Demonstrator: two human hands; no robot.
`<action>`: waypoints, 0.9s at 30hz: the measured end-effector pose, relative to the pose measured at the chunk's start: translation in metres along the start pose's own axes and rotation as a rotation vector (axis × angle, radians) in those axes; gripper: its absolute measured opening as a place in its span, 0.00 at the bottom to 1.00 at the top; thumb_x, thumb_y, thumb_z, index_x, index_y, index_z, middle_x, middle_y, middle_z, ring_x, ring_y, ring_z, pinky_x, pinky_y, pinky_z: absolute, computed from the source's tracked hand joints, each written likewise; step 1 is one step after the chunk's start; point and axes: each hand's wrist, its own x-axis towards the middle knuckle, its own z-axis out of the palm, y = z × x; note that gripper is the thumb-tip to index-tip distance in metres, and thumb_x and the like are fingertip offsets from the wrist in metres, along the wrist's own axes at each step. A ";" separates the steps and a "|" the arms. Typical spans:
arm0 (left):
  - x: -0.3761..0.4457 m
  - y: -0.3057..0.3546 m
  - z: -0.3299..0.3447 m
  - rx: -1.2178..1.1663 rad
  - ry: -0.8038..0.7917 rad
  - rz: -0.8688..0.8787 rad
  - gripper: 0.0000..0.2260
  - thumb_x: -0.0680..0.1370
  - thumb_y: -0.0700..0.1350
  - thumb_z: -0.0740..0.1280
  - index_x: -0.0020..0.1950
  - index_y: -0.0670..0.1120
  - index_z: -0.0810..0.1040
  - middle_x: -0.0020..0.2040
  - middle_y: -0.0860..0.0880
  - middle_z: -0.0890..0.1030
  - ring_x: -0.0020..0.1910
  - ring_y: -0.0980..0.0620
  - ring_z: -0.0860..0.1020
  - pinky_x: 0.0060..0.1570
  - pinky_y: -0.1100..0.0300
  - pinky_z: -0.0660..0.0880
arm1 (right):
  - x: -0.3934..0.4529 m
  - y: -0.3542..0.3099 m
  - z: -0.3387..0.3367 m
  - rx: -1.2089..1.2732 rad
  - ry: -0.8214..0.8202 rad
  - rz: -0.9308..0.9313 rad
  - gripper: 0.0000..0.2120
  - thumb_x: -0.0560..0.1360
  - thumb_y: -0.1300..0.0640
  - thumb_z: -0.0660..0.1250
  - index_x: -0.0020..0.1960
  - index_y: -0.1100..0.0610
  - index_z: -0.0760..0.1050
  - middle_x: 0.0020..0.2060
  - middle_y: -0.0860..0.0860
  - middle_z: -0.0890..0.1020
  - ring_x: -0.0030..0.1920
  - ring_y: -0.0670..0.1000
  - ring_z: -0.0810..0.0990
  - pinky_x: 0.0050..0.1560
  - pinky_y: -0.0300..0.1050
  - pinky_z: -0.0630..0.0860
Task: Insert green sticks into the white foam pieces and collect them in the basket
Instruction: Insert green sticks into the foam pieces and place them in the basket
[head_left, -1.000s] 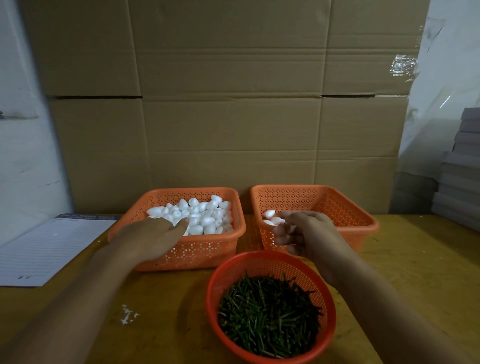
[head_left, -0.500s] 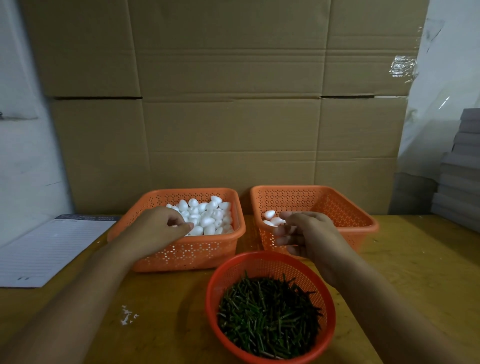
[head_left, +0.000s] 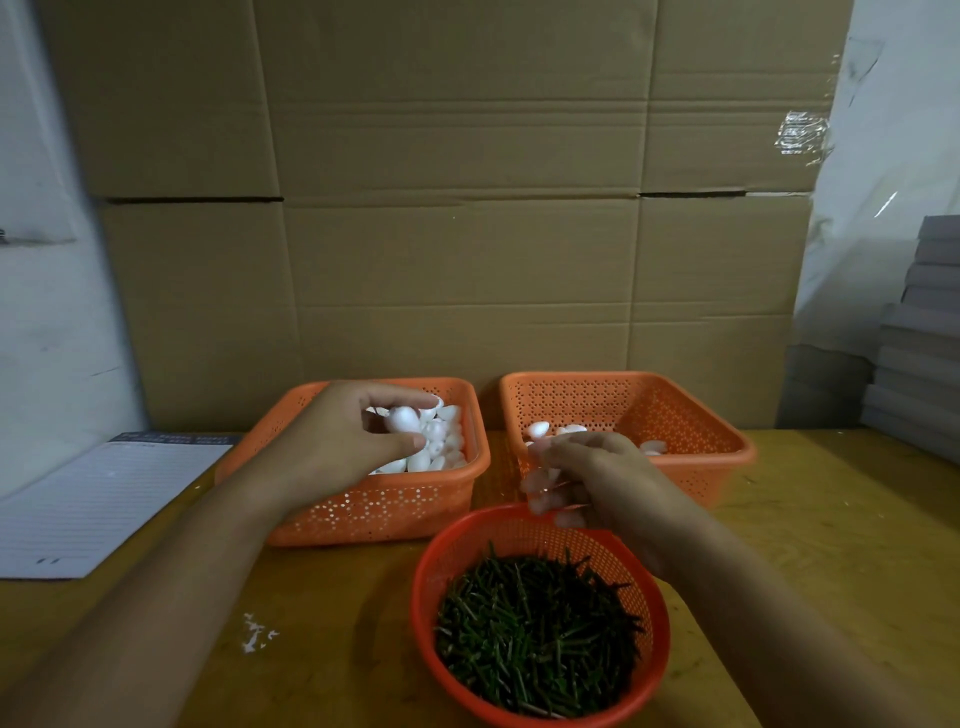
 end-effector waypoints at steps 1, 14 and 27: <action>-0.001 0.004 0.002 -0.029 -0.033 0.000 0.17 0.75 0.38 0.74 0.58 0.57 0.84 0.52 0.67 0.83 0.51 0.63 0.83 0.48 0.70 0.78 | -0.001 0.001 0.002 -0.068 -0.042 0.006 0.09 0.81 0.58 0.63 0.57 0.61 0.77 0.41 0.54 0.86 0.36 0.49 0.83 0.32 0.38 0.76; -0.007 0.018 0.012 -0.136 -0.076 0.178 0.14 0.66 0.40 0.78 0.43 0.57 0.79 0.49 0.51 0.85 0.51 0.54 0.83 0.47 0.61 0.80 | -0.008 0.015 0.024 -1.102 -0.319 -0.182 0.15 0.72 0.47 0.73 0.58 0.49 0.80 0.52 0.46 0.83 0.50 0.46 0.80 0.47 0.38 0.73; -0.011 0.026 0.014 -0.089 -0.109 0.209 0.16 0.71 0.31 0.76 0.46 0.53 0.84 0.45 0.51 0.85 0.43 0.56 0.83 0.40 0.68 0.76 | -0.004 0.018 0.020 -1.090 -0.348 -0.206 0.10 0.73 0.53 0.74 0.54 0.48 0.83 0.51 0.45 0.84 0.50 0.44 0.79 0.48 0.36 0.74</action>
